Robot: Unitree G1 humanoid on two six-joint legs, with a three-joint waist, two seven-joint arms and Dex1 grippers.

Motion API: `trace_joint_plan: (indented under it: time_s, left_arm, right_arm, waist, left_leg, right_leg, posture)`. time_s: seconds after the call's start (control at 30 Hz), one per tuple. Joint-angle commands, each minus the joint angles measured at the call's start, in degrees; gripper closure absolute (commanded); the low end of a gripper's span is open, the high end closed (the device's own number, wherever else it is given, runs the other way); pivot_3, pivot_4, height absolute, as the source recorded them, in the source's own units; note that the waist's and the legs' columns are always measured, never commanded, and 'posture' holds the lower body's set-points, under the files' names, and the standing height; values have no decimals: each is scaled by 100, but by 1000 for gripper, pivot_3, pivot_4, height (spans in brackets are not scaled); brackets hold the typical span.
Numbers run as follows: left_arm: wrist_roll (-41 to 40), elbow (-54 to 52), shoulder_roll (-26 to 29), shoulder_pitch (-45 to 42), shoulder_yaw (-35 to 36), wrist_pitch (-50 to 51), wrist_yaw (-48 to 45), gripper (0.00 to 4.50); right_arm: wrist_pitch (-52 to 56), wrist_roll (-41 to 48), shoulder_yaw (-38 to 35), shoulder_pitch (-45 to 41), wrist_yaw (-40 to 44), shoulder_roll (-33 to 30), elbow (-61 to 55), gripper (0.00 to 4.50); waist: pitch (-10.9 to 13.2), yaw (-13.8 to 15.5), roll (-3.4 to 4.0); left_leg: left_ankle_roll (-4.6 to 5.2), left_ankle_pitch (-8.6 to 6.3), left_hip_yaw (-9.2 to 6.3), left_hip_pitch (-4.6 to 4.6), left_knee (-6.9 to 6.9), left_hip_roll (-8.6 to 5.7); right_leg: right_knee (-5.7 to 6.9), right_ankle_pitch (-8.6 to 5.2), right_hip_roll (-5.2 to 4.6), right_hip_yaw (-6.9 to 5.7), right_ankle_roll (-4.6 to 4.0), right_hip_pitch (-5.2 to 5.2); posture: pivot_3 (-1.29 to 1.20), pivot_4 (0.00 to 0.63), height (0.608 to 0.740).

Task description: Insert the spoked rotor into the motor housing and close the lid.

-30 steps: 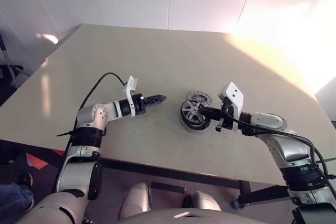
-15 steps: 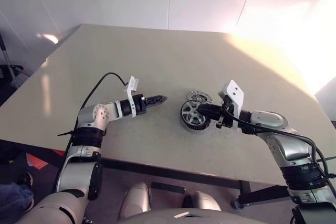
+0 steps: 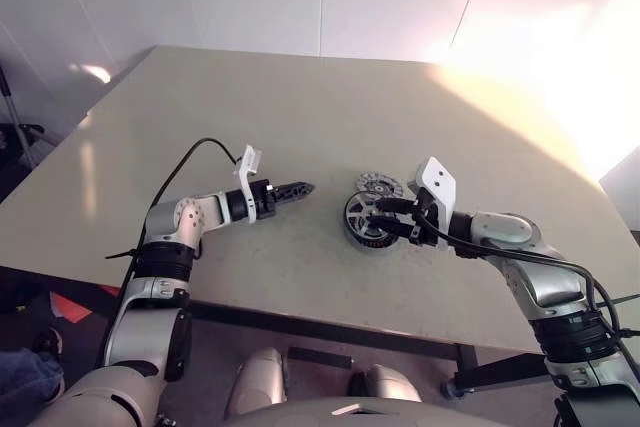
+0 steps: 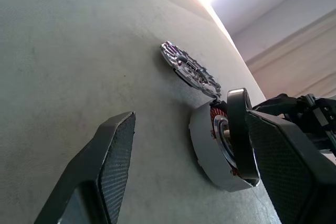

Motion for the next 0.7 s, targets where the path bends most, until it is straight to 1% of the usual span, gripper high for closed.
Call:
trace_joint_plan:
  time_s: [0.03,0.33,0.37,0.4,0.5,0.7]
  left_arm:
    - [-69,-71,101,-97,111,-35,11,948]
    - [-90,-141,280,-103,118,59,44,948]
    - [-89,-141,291,-105,115,57,50,948]
    - [-89,-142,297,-105,111,54,55,948]
    - [-82,-136,297,-112,101,38,62,948]
    - [-45,-97,241,-118,65,-41,77,948]
  right_arm:
    - [-230,-84,31,-72,25,5,-105,2649]
    - [-416,-249,183,-79,-6,167,191,2649]
    - [-427,-252,188,-89,5,177,224,3029]
    - [-438,-256,188,-100,15,185,256,3233]
    - [-461,-238,153,-139,39,184,285,4201]
    - [-436,-155,10,-199,64,132,213,4231]
  waist:
    - [0,-1,0]
    - [-1,-8,-1]
    - [-1,-10,-1]
    - [-1,-11,-1]
    - [-1,-12,-1]
    - [-1,-12,-1]
  left_leg:
    - [-1,0,0,0,0,0]
    - [-1,0,0,1,0,0]
    - [-2,-1,0,4,1,0]
    - [-2,-1,0,8,1,0]
    - [-3,-1,0,20,0,0]
    - [-4,0,0,22,0,0]
  right_leg:
    - [0,0,0,0,0,-1]
    - [1,0,0,0,0,1]
    - [1,0,0,0,0,3]
    - [1,0,0,0,0,7]
    - [1,0,0,1,0,18]
    - [2,0,0,0,0,19]
  posture:
    - [0,0,740]
    - [0,0,740]
    - [0,0,740]
    - [0,0,740]
    - [0,0,740]
    - [0,0,740]
